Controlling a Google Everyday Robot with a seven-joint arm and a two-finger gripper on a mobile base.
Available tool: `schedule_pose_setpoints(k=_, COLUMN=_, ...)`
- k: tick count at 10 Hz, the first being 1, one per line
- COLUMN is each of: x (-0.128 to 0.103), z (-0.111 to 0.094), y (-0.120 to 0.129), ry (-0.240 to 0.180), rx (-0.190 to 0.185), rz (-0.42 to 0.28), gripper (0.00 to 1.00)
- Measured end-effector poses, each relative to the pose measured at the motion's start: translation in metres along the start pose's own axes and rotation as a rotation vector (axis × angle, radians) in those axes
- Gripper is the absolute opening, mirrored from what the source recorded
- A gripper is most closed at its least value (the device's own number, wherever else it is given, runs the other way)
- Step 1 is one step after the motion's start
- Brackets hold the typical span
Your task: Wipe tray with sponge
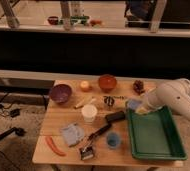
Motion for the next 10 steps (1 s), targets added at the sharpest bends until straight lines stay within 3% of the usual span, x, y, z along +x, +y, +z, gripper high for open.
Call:
schedule_pose_setpoints(k=3, x=0.016, z=0.024, y=0.0, ry=0.017, rx=-0.007, rz=0.023, gripper=0.0)
schedule_pose_setpoints(k=8, x=0.007, z=0.046, y=-0.01, ry=0.007, rx=0.036, rz=-0.002, gripper=0.0)
schedule_pose_setpoints(k=10, x=0.013, z=0.048, y=-0.016, ry=0.016, rx=0.062, rz=0.007, gripper=0.0)
